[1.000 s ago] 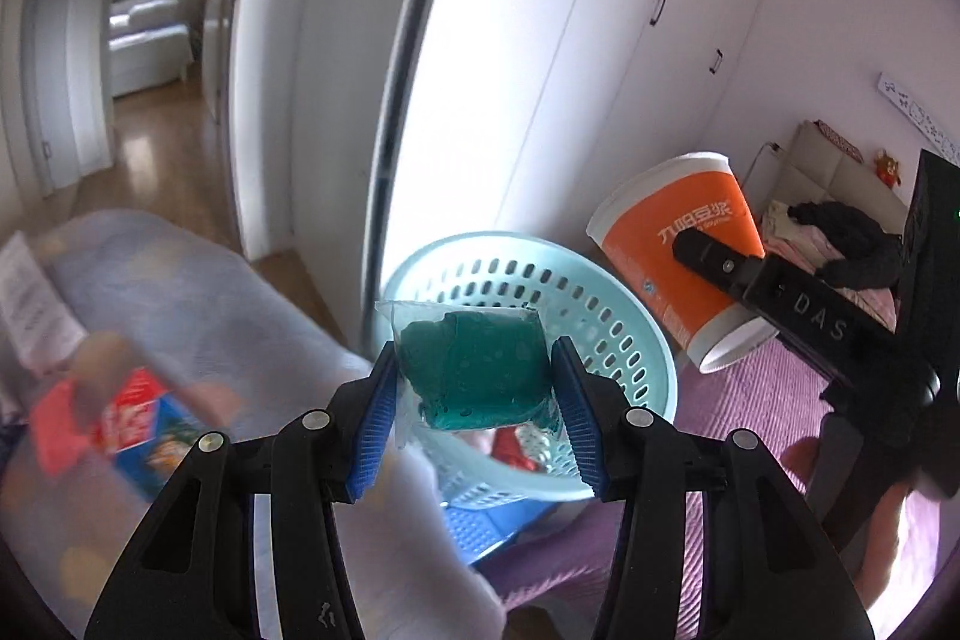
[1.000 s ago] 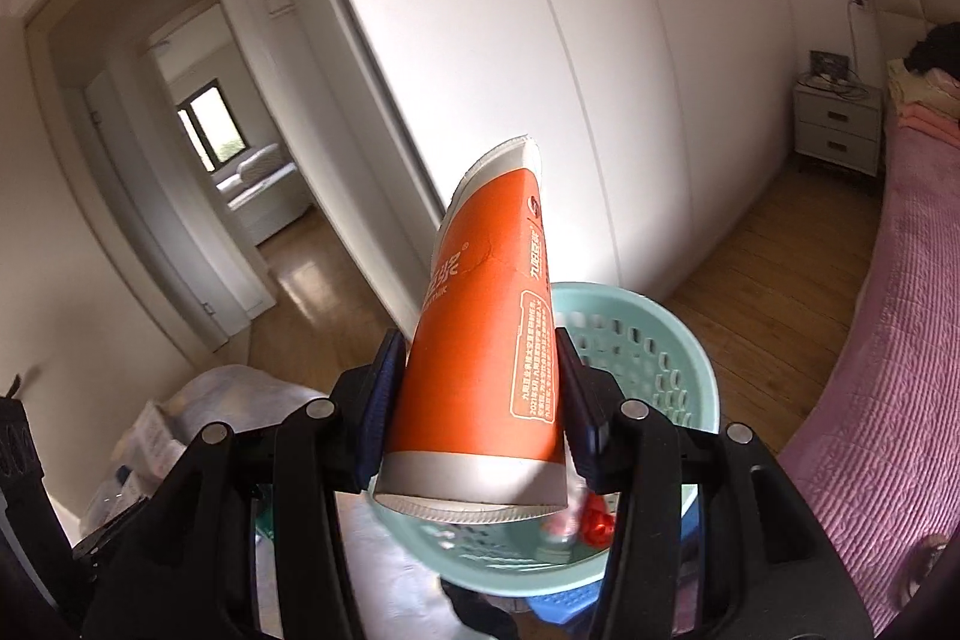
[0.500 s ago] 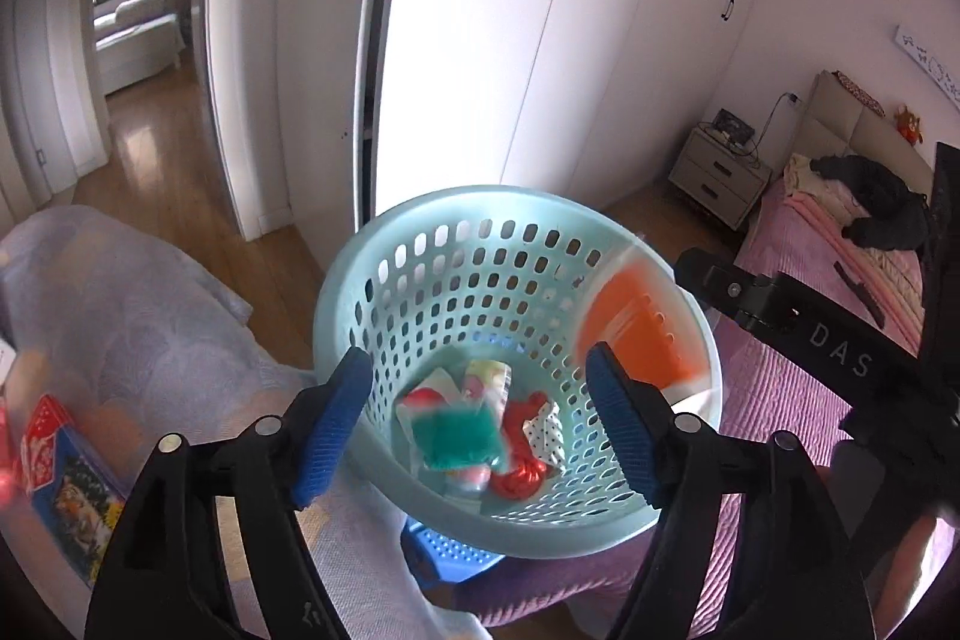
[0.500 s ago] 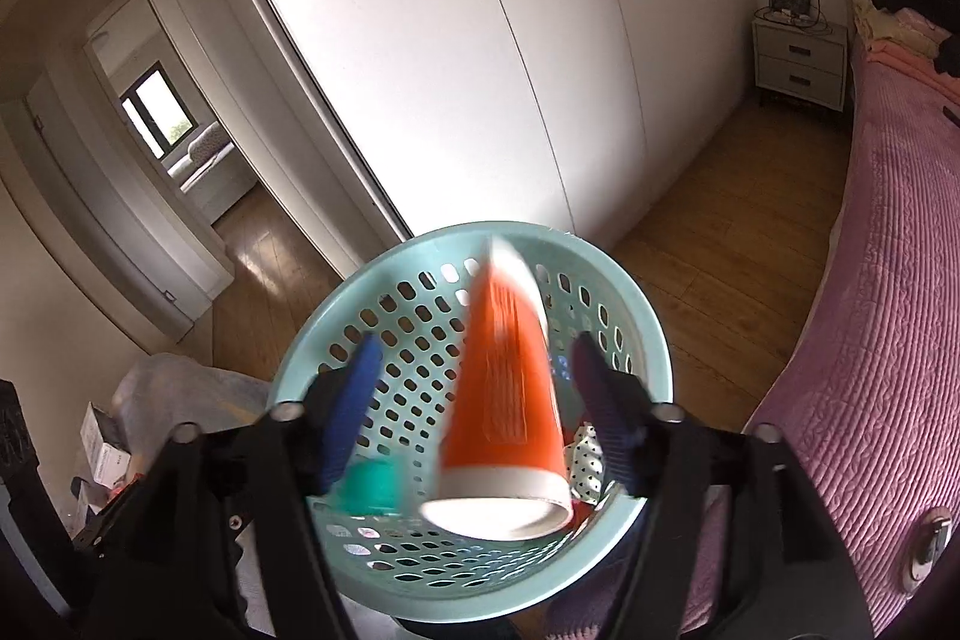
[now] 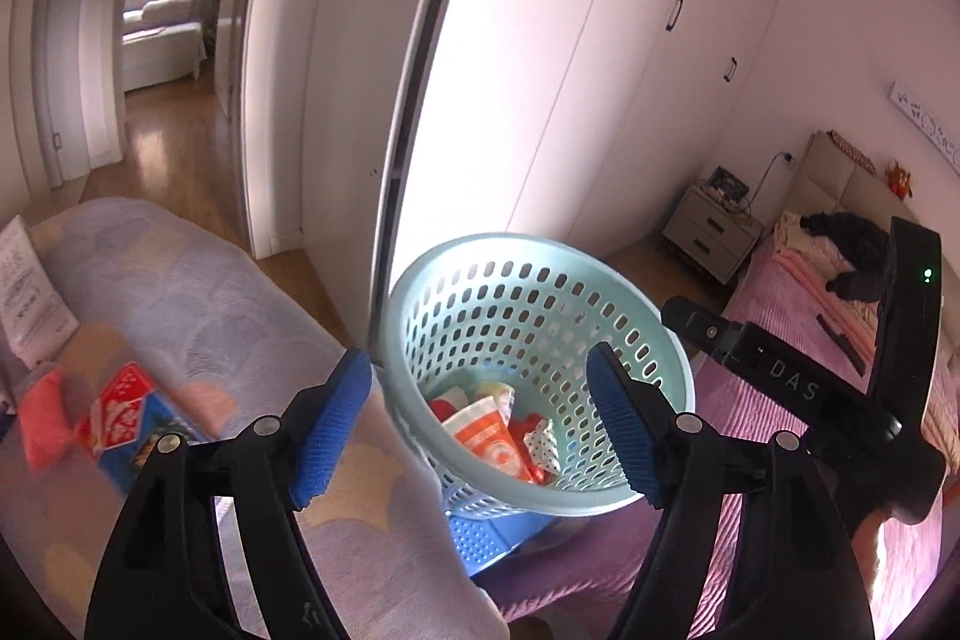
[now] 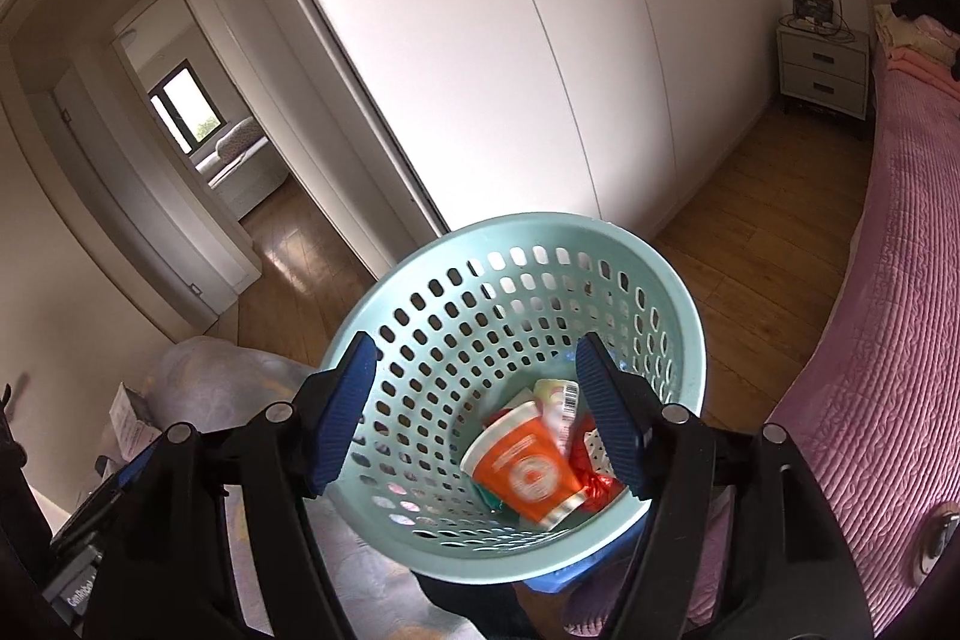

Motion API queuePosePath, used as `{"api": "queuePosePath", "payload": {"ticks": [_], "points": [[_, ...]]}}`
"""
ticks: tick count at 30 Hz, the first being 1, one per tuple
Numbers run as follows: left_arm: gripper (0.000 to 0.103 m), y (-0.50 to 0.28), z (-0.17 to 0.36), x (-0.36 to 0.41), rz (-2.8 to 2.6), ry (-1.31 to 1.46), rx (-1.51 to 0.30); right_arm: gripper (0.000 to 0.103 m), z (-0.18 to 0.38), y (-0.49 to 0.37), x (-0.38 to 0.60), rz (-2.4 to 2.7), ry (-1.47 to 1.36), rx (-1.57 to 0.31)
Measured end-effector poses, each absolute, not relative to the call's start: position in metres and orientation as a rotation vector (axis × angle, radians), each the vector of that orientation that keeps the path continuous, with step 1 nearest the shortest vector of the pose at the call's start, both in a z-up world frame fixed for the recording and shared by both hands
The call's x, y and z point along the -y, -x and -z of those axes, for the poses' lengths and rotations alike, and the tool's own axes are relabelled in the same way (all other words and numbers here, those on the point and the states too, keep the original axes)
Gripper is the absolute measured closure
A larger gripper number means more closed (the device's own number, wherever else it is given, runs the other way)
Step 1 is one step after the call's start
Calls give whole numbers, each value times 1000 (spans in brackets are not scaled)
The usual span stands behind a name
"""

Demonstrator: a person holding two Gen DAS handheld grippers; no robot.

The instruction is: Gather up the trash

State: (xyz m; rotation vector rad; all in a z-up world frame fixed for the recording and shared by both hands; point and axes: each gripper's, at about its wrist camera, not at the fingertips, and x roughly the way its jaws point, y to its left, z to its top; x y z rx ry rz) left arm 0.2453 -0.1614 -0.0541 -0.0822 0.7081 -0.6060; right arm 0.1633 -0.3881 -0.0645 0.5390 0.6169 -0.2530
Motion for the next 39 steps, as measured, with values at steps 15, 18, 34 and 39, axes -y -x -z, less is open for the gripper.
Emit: {"api": "queuePosePath", "payload": {"ticks": [15,18,34,39], "points": [[30,-213,29,44,436,205,-613,38,42,-165,298,49,-393,-599],[30,-206,30,7,364,227,-605,38,42,-165,270,-19,-335,-590],[30,-142,69,-202,-37,334,-655,23,85,-217,139,-213,-12,-775],[30,-159,76,-236,28,436,-679,23,98,-230,125,-203,75,-825]]}}
